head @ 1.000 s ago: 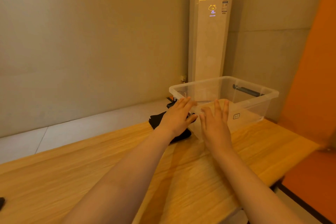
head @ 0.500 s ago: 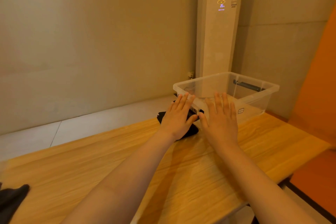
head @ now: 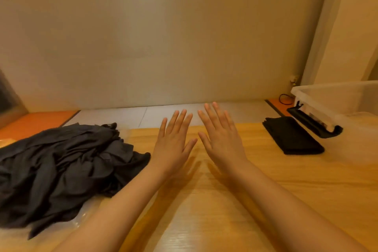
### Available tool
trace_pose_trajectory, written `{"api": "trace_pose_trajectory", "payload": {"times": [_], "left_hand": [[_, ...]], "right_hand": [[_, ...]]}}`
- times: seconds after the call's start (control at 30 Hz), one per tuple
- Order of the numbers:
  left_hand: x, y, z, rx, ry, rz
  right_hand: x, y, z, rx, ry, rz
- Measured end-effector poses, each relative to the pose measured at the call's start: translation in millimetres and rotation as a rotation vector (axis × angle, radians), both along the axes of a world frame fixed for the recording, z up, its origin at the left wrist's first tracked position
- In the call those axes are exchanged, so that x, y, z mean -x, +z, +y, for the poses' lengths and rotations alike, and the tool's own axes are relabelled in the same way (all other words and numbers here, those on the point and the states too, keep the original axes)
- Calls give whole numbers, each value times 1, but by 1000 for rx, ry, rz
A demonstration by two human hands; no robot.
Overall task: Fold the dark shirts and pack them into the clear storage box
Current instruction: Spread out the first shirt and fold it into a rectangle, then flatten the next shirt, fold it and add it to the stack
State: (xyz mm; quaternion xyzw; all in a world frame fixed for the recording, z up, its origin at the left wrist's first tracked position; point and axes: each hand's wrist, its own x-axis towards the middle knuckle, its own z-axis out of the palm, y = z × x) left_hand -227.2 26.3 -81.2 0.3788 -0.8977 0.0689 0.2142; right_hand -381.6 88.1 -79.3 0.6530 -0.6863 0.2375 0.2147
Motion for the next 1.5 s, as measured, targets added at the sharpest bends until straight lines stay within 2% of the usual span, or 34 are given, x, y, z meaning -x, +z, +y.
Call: {"api": "trace_pose_trajectory", "payload": {"times": [0.2, 0.4, 0.53, 0.6, 0.7, 0.8, 0.93, 1.0, 1.1, 1.27, 1.33, 1.5], "left_hand": [[-128, 15, -13, 31, 254, -40], [-222, 32, -13, 37, 462, 55], [-276, 40, -25, -48, 625, 328], [-292, 43, -30, -107, 661, 429], [-297, 39, -34, -230, 611, 380], [-298, 39, -36, -212, 576, 389], [-306, 59, -35, -252, 467, 499], [-307, 77, -32, -278, 432, 489], [-301, 113, -27, -235, 380, 476], [-261, 183, -18, -134, 206, 568], [-240, 208, -13, -184, 133, 632], [-201, 260, 2, -310, -24, 691]], "right_hand": [[-117, -5, -55, -83, 302, -70], [-211, 9, -85, -163, 562, -258], [-243, 22, -106, -228, 539, -474], [-254, 23, -113, -255, 505, -489], [-268, 18, -117, -279, 449, -421], [-268, 18, -116, -176, 410, -412], [-255, 34, -112, -113, 488, -532], [-249, 48, -109, -115, 547, -612], [-238, 79, -102, -121, 619, -705], [-207, 150, -82, -102, 694, -881], [-189, 179, -68, -101, 711, -940], [-132, 240, -28, -62, 730, -918]]}}
